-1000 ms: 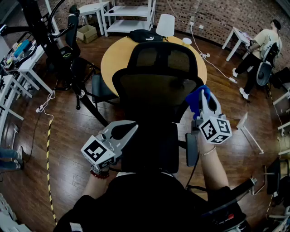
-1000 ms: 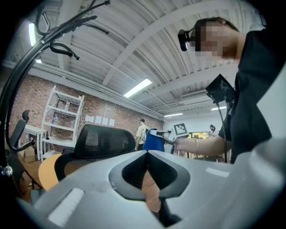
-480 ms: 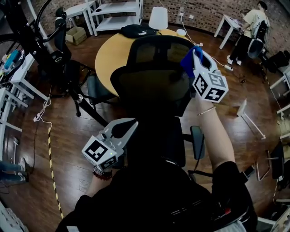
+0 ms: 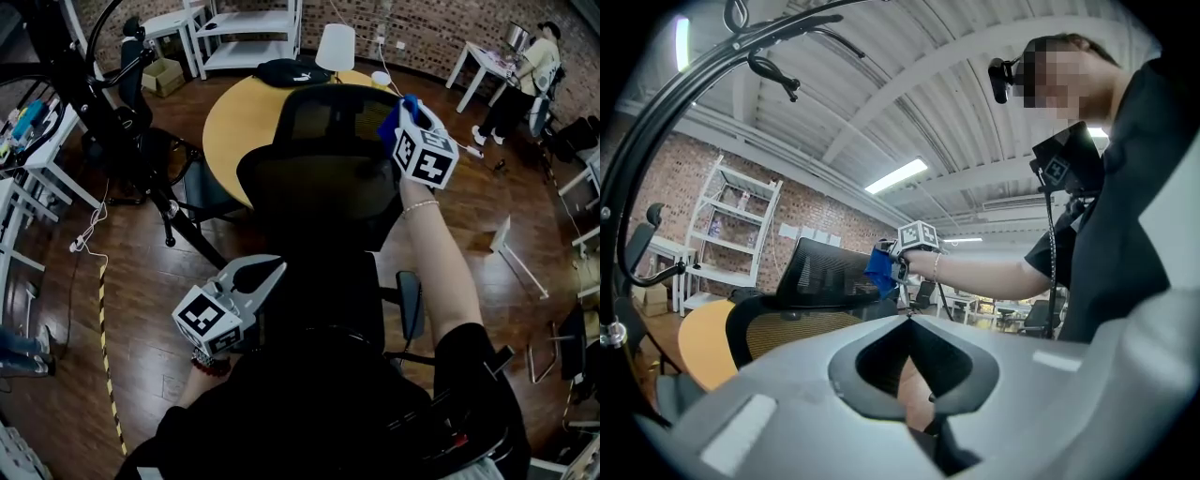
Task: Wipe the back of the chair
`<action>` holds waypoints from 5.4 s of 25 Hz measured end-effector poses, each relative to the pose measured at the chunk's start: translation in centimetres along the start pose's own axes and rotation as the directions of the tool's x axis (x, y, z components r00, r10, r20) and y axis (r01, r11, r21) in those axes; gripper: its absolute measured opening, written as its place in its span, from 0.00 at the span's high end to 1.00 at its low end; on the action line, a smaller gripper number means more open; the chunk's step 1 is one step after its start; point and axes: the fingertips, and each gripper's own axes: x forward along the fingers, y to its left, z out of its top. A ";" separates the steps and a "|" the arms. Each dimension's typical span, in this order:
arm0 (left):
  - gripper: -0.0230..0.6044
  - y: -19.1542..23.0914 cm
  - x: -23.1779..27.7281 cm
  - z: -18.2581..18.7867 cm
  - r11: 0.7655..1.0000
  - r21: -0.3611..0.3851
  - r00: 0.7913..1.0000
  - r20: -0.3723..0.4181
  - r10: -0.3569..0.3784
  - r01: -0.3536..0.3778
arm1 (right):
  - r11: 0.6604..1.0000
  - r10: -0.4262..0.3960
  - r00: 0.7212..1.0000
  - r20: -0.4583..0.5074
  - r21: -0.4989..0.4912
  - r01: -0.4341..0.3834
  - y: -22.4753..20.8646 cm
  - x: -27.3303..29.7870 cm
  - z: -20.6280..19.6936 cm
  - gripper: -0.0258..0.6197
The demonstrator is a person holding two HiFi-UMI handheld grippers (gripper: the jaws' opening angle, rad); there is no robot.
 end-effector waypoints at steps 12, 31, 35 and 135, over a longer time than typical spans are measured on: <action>0.95 1.7 -0.5 0.3 1.000 -0.015 1.000 0.003 0.018 -0.018 | 0.991 -0.098 0.980 -0.174 -0.105 0.080 -1.0 3.6 -2.0 0.89; 0.95 3.7 -0.9 -1.3 0.998 -0.066 1.000 -0.015 0.001 -0.002 | 0.996 0.017 0.976 -0.215 -0.083 -0.036 5.0 6.8 -3.2 0.90; 0.95 4.2 -1.2 -0.6 0.997 -0.073 1.000 0.013 0.004 -0.003 | 0.990 0.115 0.968 -0.225 -0.054 -0.130 8.2 7.3 -3.2 0.90; 0.95 5.1 -2.4 -1.8 0.986 -0.139 0.996 0.049 -0.081 0.087 | 0.766 0.605 0.776 -0.181 -0.133 -0.629 29.9 -0.8 -6.4 0.91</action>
